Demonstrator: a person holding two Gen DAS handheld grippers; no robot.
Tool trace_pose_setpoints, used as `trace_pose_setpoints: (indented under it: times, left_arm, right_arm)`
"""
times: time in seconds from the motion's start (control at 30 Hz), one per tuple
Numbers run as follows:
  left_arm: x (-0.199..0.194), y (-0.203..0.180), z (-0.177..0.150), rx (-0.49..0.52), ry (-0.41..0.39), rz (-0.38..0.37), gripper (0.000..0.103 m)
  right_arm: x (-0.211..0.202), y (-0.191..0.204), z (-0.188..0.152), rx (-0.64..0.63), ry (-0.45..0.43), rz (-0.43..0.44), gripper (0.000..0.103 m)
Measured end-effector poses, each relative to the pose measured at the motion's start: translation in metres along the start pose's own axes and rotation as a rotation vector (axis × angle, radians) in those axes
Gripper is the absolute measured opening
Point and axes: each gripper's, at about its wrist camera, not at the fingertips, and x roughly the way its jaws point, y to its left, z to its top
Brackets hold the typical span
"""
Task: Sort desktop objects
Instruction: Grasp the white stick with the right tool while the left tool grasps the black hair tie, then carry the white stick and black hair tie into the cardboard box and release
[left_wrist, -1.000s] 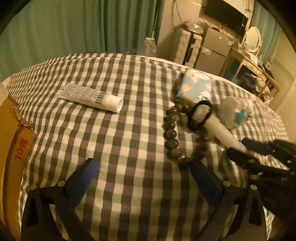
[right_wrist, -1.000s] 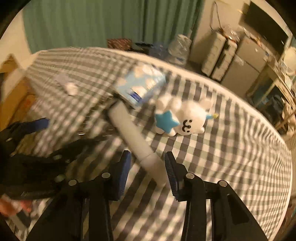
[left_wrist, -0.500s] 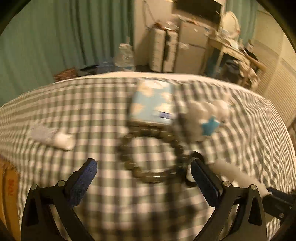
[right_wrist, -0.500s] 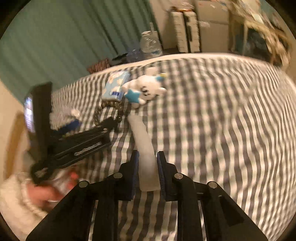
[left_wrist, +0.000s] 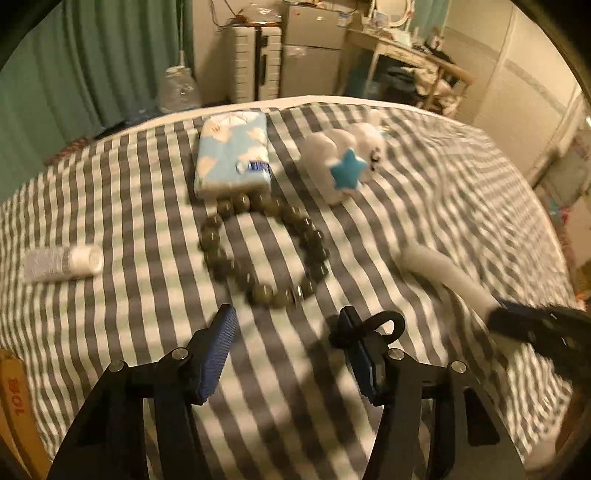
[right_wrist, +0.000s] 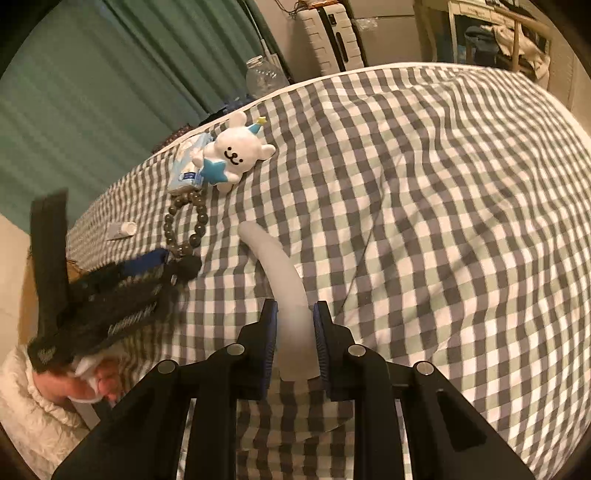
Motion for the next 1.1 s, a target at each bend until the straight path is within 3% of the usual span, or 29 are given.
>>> trace_pose_setpoints:
  times: [0.07,0.2,0.27,0.3,0.33,0.6,0.83,0.97,1.1]
  left_arm:
    - [-0.006,0.007,-0.003,-0.015,-0.001,-0.026,0.076]
    - [-0.019,0.020,-0.008,-0.057,-0.049,0.004,0.075]
    - [-0.026,0.022,-0.012,-0.081,-0.074,-0.007,0.048]
    - [-0.031,0.027,-0.013,-0.086,-0.092,-0.018,0.011]
    - [-0.034,0.026,-0.014,-0.086,-0.107,-0.022,0.004]
    - [-0.074,0.020,-0.023,-0.080,-0.184,-0.073,0.004]
    - [-0.139,0.026,-0.029,-0.105,-0.241,-0.130,0.004]
    - [-0.188,0.031,-0.020,-0.068,-0.299,-0.119,0.004]
    - [-0.233,0.049,-0.015,-0.081,-0.250,-0.046,0.004]
  right_arm:
    - [0.000,-0.001,-0.001,0.021,-0.005,0.004,0.020]
    - [-0.005,-0.002,-0.001,0.022,-0.018,0.014,0.020]
    - [-0.008,0.000,-0.002,0.023,-0.020,0.014,0.020]
    - [-0.006,0.001,-0.002,0.024,-0.017,0.015,0.020]
    - [-0.007,0.000,-0.003,0.024,-0.016,0.016,0.020]
    - [-0.012,0.003,-0.011,0.032,-0.024,0.030,0.020]
    - [-0.044,0.041,-0.036,0.022,-0.032,0.126,0.020]
    - [-0.061,0.076,-0.047,0.031,-0.008,0.188,0.020]
    - [-0.082,0.128,-0.057,0.004,0.001,0.273,0.020]
